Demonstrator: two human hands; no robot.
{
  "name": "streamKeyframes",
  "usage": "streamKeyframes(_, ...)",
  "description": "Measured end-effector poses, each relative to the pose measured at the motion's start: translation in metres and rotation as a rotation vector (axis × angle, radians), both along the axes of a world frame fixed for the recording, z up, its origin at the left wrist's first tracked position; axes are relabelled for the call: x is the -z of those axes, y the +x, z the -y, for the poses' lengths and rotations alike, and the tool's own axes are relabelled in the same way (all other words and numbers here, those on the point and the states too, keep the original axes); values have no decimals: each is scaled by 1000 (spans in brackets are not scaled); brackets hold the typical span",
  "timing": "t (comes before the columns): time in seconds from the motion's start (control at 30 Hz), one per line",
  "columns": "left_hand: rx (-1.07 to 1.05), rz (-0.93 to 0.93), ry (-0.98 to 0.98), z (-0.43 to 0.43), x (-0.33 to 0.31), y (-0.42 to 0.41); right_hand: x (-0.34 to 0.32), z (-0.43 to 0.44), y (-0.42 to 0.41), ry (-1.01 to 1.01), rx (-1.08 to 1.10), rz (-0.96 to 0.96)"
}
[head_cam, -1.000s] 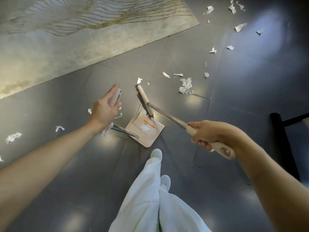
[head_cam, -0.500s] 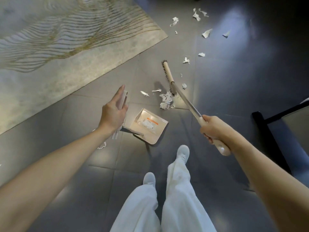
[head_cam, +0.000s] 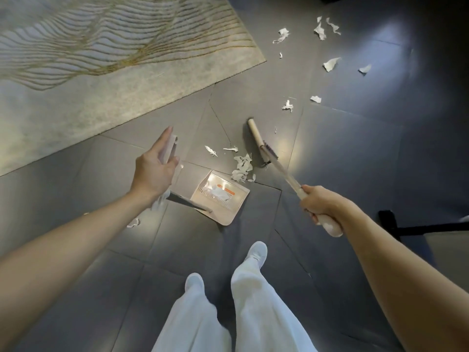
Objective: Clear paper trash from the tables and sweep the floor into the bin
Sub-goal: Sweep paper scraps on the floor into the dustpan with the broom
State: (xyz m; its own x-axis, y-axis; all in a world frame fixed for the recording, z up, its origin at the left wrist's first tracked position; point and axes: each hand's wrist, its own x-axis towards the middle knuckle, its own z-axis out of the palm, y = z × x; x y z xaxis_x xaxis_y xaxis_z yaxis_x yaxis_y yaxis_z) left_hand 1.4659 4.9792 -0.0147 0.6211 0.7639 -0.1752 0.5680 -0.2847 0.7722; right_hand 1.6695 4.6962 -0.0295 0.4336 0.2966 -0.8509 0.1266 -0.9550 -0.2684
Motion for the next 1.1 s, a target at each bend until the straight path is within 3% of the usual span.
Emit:
streamKeyframes(0.13, -9, 11, 20, 9, 1, 17, -10, -1, -5, -23, -57, -135)
streamKeyframes(0.37, 23, -8, 30, 3, 0, 46, -47, 10, -15, 50, 188, -362)
streamKeyframes(0.7, 10, -14, 10, -9, -2, 1, -84, -32, 13, 136, 320, -341)
streamKeyframes(0.77, -27, 5, 2, -14, -1, -12, -74, -57, 12, 137, 249, -264)
streamKeyframes(0.93, -147, 19, -22, -36, 3, -32, -31, -117, -15, 51, -213, 56)
streamKeyframes(1.1, -110, 24, -10, -67, 3, -25, 0, -123, -50, -38, -356, 3)
